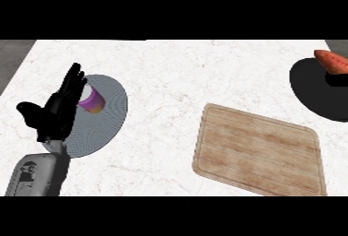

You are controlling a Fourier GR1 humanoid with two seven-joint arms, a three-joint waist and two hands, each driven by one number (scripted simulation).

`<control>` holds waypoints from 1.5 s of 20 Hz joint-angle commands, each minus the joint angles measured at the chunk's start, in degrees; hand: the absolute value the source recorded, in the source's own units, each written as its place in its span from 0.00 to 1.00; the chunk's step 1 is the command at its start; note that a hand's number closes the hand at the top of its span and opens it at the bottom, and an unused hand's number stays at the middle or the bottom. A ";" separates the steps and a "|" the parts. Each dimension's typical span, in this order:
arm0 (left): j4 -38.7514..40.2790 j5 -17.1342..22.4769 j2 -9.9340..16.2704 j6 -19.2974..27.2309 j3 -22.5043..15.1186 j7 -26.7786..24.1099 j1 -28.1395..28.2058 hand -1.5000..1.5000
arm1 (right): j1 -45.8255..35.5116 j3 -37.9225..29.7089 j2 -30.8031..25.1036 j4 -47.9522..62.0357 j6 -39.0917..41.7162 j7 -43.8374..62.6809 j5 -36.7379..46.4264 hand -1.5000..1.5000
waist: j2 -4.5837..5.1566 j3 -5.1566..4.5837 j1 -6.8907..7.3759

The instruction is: Pick the sweet potato from the cutting board and place it in the pan

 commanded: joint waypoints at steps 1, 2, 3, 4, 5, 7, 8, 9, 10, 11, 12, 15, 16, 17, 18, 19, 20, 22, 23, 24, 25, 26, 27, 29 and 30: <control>0.22 -0.88 -0.67 0.64 -0.67 -0.85 -0.43 0.50 | -2.50 -2.71 -5.69 11.99 -4.22 -5.08 0.52 1.00 | 0.45 0.09 1.18; 1.33 0.84 1.47 -0.92 1.30 0.75 -3.13 0.50 | 0.51 -4.13 -5.00 12.41 -6.42 -9.98 -1.86 1.00 | 0.61 0.17 0.80; 0.23 -0.22 0.45 -0.89 -0.30 -1.22 -0.31 0.50 | -2.23 -5.37 -6.09 14.99 -6.02 -8.40 -2.35 1.00 | 0.70 0.19 1.75; -0.29 1.19 1.03 -1.59 0.83 -0.96 -0.42 0.50 | -1.36 -6.25 -7.77 15.73 -5.83 -10.49 -3.16 1.00 | 0.78 0.24 1.91; -0.64 -1.34 -1.18 0.57 -1.82 -0.12 -0.50 0.50 | -0.79 -6.82 -7.34 16.63 -7.83 -11.79 -3.51 1.00 | 0.87 0.31 1.82; 0.10 0.03 -0.14 -0.89 -0.61 -1.25 -1.19 0.50 | -2.11 -8.05 -9.46 18.36 -6.32 -13.89 -4.82 1.00 | 1.16 0.34 2.10; 0.69 -0.82 -1.00 1.14 -0.52 -0.26 -2.87 0.50 | -1.94 -7.42 -7.63 19.95 -8.25 -14.72 -4.07 1.00 | 1.10 0.32 1.95; -1.57 0.54 -0.64 -0.80 -1.11 1.28 -1.94 0.50 | -0.84 -7.63 -7.06 21.06 -9.39 -14.48 -3.87 1.00 | 1.19 0.41 2.88; 0.35 0.59 -0.59 -1.27 -0.77 -0.76 -0.47 0.50 | -2.14 -12.33 -7.14 19.33 -5.00 -18.18 -10.64 1.00 | 1.05 0.51 1.79; -0.86 0.42 0.99 -1.58 -0.05 -0.58 -1.04 0.50 | -3.45 -11.39 -8.48 22.08 -2.96 -15.86 -9.01 1.00 | 1.10 0.41 2.86; -0.11 0.50 -0.29 -1.37 -0.82 -0.34 -0.99 0.50 | -1.73 -12.16 -8.53 23.39 -2.13 -17.22 -9.80 0.00 | 1.21 0.44 2.27; 0.47 -0.74 -0.86 0.07 -1.20 -0.10 -1.46 0.50 | -3.80 -14.74 -7.58 26.12 9.36 -18.55 -14.21 0.00 | 1.08 0.49 1.92; 0.30 0.83 -0.23 -0.62 0.39 -0.87 -1.06 0.50 | -2.69 -15.69 -9.21 26.72 11.90 -20.60 -15.23 0.00 | 0.96 0.45 1.73; -0.79 -0.63 -0.54 -0.41 -1.32 -0.19 -0.10 0.50 | -1.74 -16.25 -8.20 27.18 11.42 -22.33 -15.78 0.00 | 0.97 0.54 2.16; -0.42 -0.91 -2.15 1.06 -1.97 0.89 -3.19 0.50 | -2.08 -16.18 -7.91 27.64 11.59 -22.58 -15.66 0.00 | 1.25 0.56 1.85; -0.53 0.84 0.17 -1.53 -0.38 0.54 -1.66 0.50 | -0.60 -16.47 -6.58 27.43 9.01 -25.12 -15.82 0.00 | 1.21 0.52 2.51; -1.33 -0.72 -2.50 0.22 -2.56 -0.62 0.22 0.50 | -1.97 -16.34 -8.88 27.51 10.73 -24.36 -15.57 0.00 | 1.20 0.50 2.94; 0.77 -0.34 -0.17 0.09 -0.04 -0.42 -2.00 0.50 | -1.81 -18.09 -7.47 26.80 8.51 -27.63 -17.44 0.00 | 1.08 0.43 2.13; -0.11 1.00 0.47 -1.23 0.43 0.04 -2.39 0.50 | -1.07 -19.44 -8.04 26.36 8.17 -29.44 -18.75 0.00 | 1.03 0.48 2.09; 0.08 -0.74 -1.88 1.01 -1.20 -0.19 -1.31 0.50 | -1.01 -20.62 -6.71 25.54 5.92 -31.46 -20.00 0.00 | 0.88 0.46 1.76; 0.69 0.27 -0.80 -0.79 -0.54 -1.32 -0.18 0.50 | -1.34 -20.97 -6.06 25.07 5.23 -33.22 -20.55 0.00 | 0.68 0.34 1.66; -0.24 -0.35 -0.92 0.43 -0.72 0.74 -2.42 0.50 | -0.79 -22.69 -6.45 24.78 5.62 -35.10 -22.36 0.00 | 0.60 0.40 1.19; -1.22 0.18 -0.77 0.32 -0.37 1.72 -1.12 0.50 | -0.14 -24.44 -5.34 24.35 4.35 -37.10 -24.23 0.00 | 0.36 0.38 1.22; -3.08 0.32 0.28 0.18 0.16 3.02 -0.49 0.50 | 0.35 -27.82 -5.61 23.59 5.71 -39.94 -28.12 0.00 | -0.16 0.29 0.61; -1.16 -0.27 0.39 -0.08 0.18 0.57 0.32 0.50 | 0.96 -29.17 -6.92 23.96 8.75 -41.39 -29.76 0.00 | 0.07 0.28 0.27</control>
